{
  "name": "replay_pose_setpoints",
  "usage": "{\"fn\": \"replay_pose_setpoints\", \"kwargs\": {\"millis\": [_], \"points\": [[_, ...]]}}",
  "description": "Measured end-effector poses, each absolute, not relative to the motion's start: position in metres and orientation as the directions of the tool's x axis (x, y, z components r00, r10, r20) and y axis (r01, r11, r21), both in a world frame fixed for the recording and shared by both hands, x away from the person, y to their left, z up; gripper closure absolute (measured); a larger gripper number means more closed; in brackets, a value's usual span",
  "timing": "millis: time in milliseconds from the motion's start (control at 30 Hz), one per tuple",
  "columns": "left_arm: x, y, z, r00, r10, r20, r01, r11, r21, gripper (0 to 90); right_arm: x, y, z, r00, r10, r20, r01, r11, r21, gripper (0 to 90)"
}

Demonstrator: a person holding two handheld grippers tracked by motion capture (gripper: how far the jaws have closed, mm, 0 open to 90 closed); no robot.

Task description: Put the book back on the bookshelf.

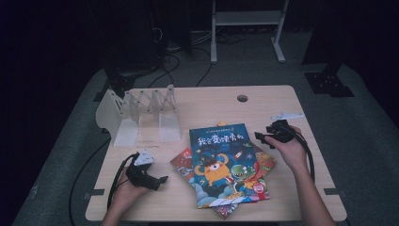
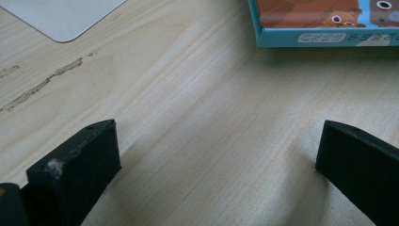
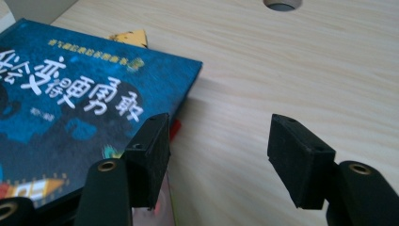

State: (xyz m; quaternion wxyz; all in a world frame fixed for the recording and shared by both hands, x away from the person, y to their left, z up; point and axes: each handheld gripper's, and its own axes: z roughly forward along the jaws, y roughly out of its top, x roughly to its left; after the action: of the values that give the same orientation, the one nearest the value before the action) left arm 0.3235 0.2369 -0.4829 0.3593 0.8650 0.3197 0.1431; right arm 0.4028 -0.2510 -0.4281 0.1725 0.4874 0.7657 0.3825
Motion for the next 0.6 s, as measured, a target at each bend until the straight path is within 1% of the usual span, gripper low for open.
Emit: {"fn": "replay_pose_setpoints", "kwargs": {"millis": [233,333,400,600], "points": [[0.323,0.237,-0.483,0.754,0.656,0.017,0.451,-0.537,0.713,0.0,0.421,-0.234,-0.429,-0.498,0.858,0.125,0.603,0.238,0.762,36.3],[0.324,0.237,-0.483,0.754,0.656,0.017,0.451,-0.537,0.713,0.0,0.430,-0.225,-0.429,-0.510,0.853,0.112,0.610,0.267,0.746,34.0],[0.323,0.237,-0.483,0.754,0.657,0.017,0.451,-0.536,0.713,0.0,0.436,-0.220,-0.429,-0.523,0.844,0.120,0.610,0.272,0.744,32.3],[0.323,0.237,-0.483,0.756,0.655,0.018,0.452,-0.540,0.710,0.0,0.452,-0.209,-0.432,-0.539,0.835,0.111,0.608,0.295,0.737,32.2]]}}
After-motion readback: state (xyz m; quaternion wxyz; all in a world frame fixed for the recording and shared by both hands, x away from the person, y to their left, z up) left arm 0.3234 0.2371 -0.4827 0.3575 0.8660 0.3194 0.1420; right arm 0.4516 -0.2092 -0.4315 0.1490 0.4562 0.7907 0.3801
